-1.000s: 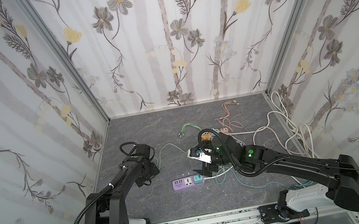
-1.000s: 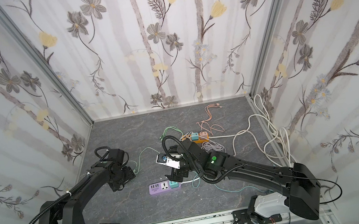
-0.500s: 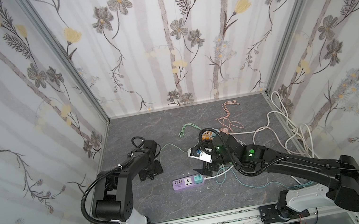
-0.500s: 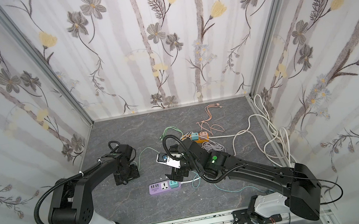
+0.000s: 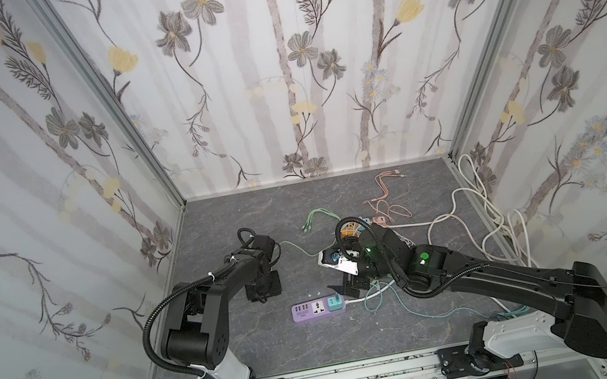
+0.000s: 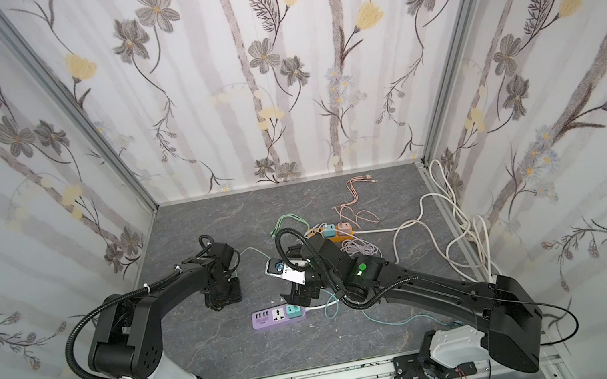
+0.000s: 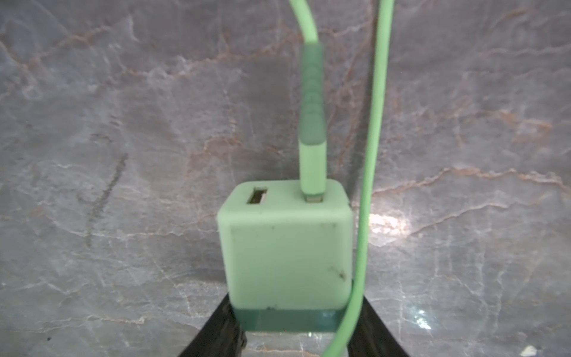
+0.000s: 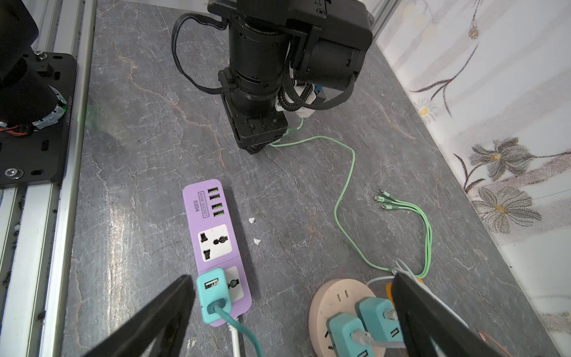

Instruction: Insert the plug

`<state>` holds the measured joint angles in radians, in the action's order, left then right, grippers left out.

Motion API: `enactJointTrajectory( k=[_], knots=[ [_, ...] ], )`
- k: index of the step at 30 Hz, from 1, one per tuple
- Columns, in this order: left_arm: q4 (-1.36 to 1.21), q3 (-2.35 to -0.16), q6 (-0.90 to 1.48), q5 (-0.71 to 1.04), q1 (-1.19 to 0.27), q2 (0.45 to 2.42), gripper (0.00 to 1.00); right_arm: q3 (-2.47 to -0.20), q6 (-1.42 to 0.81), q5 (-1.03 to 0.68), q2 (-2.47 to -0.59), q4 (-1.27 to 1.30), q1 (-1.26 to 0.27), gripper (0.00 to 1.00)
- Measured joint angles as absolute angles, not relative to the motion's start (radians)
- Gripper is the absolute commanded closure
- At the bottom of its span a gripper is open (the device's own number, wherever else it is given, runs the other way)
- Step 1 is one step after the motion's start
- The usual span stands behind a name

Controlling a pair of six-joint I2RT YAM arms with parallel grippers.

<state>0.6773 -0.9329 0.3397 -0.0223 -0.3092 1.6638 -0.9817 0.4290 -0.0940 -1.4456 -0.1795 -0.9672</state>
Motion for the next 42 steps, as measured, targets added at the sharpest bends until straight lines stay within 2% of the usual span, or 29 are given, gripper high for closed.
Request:
enactJointTrajectory(
  k=[5,10,13,19,23,29,33,42],
  knots=[
    [0.704,-0.957,0.341,-0.049,-0.312,1.682,0.47,-0.982,0.429,-0.094,-1.447,-0.179,-0.967,0.01],
    [0.741,-1.000,0.341,-0.051,-0.311,1.722,0.49,-0.982,0.429,-0.094,-1.447,-0.179,-0.967,0.01],
    [0.752,-1.016,0.344,-0.044,-0.311,1.739,0.57,-0.982,0.429,-0.094,-1.447,-0.180,-0.967,0.01],
    [0.732,-0.995,0.355,-0.061,-0.313,1.708,0.78,-0.982,0.429,-0.086,-1.448,-0.180,-0.967,0.01],
    [0.734,-0.963,0.355,-0.113,-0.316,1.603,0.84,-0.990,0.392,-0.087,-1.455,-0.180,-0.948,0.01],
    [0.705,-0.926,0.318,-0.145,-0.373,1.290,0.83,-1.039,0.258,-0.107,-1.491,-0.162,-0.899,0.01],
    [0.641,-0.899,0.278,-0.093,-0.387,1.105,0.82,-1.094,0.191,-0.168,-1.544,-0.135,-0.884,0.01],
    [0.665,-1.023,0.183,0.045,-0.391,1.008,0.83,-1.165,0.316,-0.388,-1.726,-0.037,-0.889,0.07]
  ],
)
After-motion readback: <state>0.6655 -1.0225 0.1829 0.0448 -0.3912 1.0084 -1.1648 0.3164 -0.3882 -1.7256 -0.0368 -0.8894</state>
